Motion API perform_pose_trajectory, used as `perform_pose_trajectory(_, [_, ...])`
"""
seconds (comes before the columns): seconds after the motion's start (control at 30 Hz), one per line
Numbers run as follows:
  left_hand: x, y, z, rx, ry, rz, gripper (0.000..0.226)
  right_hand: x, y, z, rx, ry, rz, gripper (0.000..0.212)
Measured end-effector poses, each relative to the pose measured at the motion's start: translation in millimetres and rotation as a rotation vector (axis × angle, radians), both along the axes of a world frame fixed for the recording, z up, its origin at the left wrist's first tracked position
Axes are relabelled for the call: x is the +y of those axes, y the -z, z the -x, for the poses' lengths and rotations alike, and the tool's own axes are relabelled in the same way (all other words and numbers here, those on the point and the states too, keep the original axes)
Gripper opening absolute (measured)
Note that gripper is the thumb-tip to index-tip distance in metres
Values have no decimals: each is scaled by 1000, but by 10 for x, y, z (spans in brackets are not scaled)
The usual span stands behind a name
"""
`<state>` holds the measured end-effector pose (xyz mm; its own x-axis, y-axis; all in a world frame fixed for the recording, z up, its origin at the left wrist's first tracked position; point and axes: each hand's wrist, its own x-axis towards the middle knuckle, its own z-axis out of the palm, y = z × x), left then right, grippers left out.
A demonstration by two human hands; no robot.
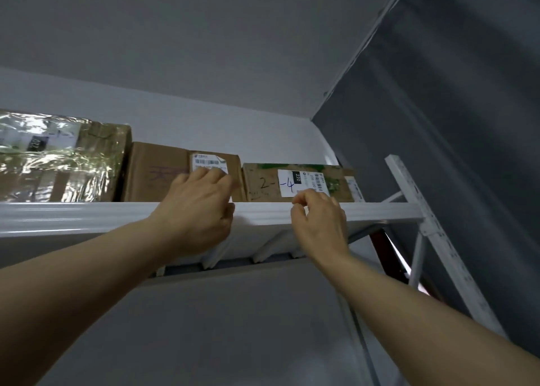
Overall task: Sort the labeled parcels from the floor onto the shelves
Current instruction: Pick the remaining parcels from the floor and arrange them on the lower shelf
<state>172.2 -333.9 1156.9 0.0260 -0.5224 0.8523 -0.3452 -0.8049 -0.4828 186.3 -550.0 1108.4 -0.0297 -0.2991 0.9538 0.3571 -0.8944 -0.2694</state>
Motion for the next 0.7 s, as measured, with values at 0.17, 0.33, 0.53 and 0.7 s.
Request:
perform_pose_trajectory(0.17, [-530, 7, -167, 41, 16, -117, 53, -593, -52, -128, 99, 102, -44, 38])
perform_pose_trajectory(0.33, [-866, -26, -362, 118, -28, -140, 57, -913, -133, -247, 243, 141, 12, 48])
perform_pose_trajectory(0.53, [-884, -70, -551, 135, -131, -104, 56, -972, -187, -397, 346, 142, 60, 57])
perform_pose_trajectory(0.7, [-880, -147, -569, 144, -183, -108, 62, -981, -378, -458, 393, 132, 31, 68])
